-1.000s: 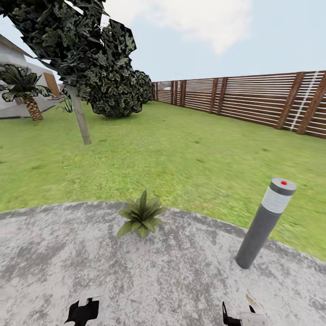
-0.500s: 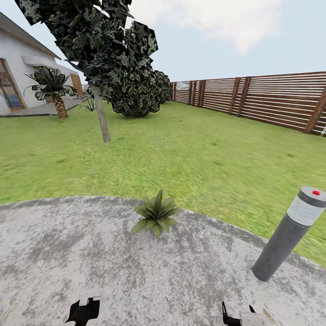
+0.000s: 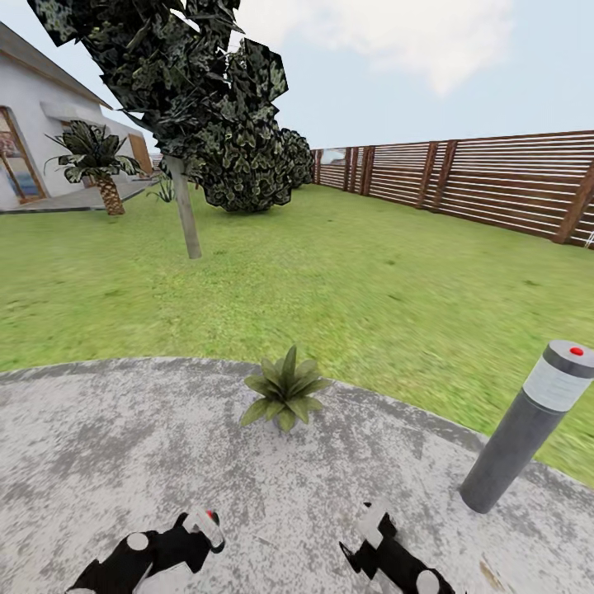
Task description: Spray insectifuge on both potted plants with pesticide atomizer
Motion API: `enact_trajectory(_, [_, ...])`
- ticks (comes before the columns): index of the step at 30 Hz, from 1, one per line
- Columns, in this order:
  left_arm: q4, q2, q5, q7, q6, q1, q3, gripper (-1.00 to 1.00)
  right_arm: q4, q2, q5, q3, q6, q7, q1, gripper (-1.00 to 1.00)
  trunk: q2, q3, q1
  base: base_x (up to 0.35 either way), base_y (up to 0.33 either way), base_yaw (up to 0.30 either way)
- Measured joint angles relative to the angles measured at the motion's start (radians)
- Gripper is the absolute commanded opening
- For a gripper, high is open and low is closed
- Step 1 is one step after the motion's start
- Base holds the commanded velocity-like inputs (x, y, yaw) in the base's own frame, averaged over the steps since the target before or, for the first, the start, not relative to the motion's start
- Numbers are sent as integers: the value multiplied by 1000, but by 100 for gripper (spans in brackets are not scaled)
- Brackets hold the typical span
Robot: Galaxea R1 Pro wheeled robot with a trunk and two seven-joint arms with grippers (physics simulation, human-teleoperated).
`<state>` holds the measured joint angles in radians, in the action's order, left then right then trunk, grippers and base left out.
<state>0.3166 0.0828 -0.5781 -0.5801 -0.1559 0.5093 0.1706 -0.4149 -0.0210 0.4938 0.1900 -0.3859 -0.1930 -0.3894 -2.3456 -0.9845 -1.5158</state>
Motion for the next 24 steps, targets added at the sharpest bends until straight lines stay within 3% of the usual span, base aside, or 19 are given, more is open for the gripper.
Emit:
enact_trajectory(2, [7,12,-56,-109,63,41,2,-100,-120,4,1,-2,118,-196,-14,100,0,0,0,0,0,0])
enact_trajectory(5, [10,21,-99,-209,106,86,-8,-100,-255,27,3,2,261,-362,-29,100,0,0,0,0,0,0])
enact_trajectory(7, [10,21,-141,-258,115,106,-25,-100,-295,53,7,3,322,-401,-36,100,0,0,0,0,0,0])
enact_trajectory(8, [11,20,-181,-289,121,121,-35,-100,-308,70,10,3,349,-415,-45,100,0,0,0,0,0,0])
enact_trajectory(11, [11,14,-255,-341,135,143,-44,-100,-317,94,17,7,376,-436,-70,100,0,0,0,0,0,0])
enact_trajectory(15, [12,7,-294,-360,137,150,-47,-100,-319,102,21,34,383,-536,-101,100,0,0,0,0,0,0])
enact_trajectory(16, [12,6,-302,-363,138,150,-47,-100,-319,103,21,37,384,-549,-107,-100,0,0,0,0,0,0])
enact_trajectory(20, [12,4,-340,-368,136,151,-47,-100,-318,104,22,42,384,-572,-117,-100,0,0,0,0,0,0])
enact_trajectory(24, [12,-13,-352,-370,133,151,-48,-100,-319,104,23,46,390,-574,-118,-100,0,0,0,0,0,0])
